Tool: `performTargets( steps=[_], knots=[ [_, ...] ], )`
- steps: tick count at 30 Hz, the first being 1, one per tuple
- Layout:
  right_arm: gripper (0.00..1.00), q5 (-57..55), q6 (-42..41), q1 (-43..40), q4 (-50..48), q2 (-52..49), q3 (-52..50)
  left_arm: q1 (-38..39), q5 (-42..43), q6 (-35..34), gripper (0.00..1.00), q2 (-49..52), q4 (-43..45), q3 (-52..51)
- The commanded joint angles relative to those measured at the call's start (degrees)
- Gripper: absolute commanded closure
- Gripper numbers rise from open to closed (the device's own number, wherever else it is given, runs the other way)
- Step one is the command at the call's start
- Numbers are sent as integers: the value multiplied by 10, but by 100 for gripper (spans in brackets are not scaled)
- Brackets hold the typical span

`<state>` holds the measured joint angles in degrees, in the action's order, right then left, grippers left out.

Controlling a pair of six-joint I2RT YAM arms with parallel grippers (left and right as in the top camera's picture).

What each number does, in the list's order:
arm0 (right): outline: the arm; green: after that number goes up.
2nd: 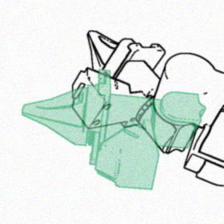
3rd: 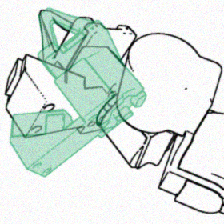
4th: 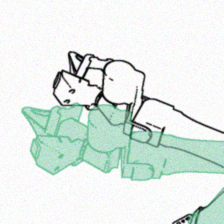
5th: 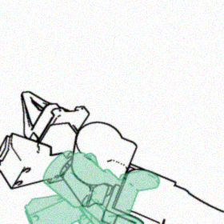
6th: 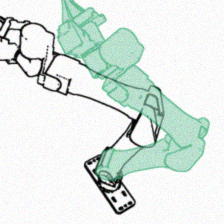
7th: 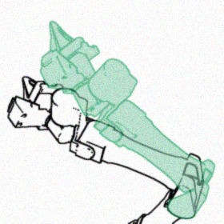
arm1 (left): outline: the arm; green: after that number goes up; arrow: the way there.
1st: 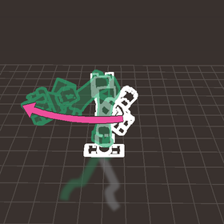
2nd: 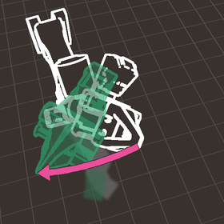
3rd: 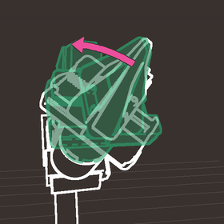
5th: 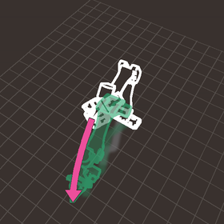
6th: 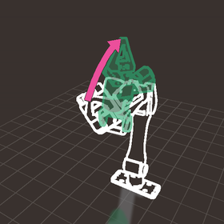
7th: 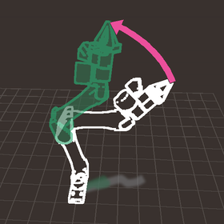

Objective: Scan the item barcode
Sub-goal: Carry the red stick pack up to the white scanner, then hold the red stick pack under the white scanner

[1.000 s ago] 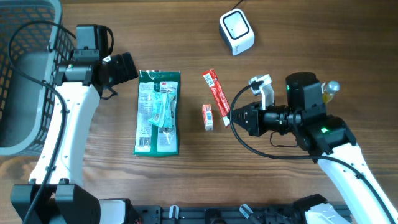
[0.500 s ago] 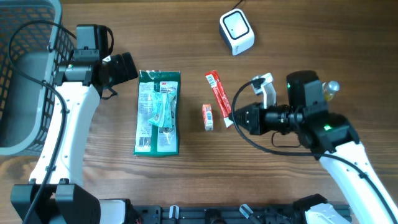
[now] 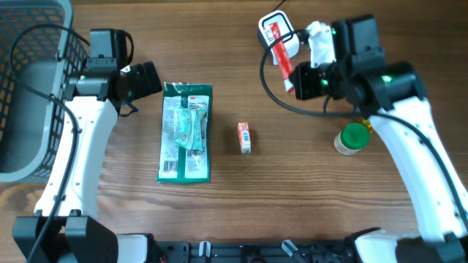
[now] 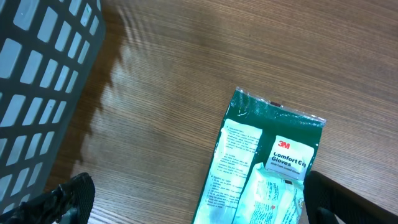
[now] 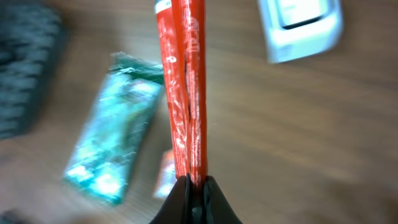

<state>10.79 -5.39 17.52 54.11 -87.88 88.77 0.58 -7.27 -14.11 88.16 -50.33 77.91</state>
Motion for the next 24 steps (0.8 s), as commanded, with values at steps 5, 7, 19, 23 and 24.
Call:
performTargets(
  steps=[5,7,19,23,24],
  knots=[
    [96,-264,75,7,-120,-104,11,-3,-3,-5,0,1,1,3],
    [96,-302,86,13,-144,-130,11,-3,-3,-5,0,1,1,3],
    [96,-510,250,63,-285,-260,11,-3,-3,-5,0,1,1,3],
    [96,-545,363,78,-329,-293,11,-3,-3,-5,0,1,1,3],
    [96,-556,389,82,-341,-302,11,-3,-3,-5,0,1,1,3]
  ],
)
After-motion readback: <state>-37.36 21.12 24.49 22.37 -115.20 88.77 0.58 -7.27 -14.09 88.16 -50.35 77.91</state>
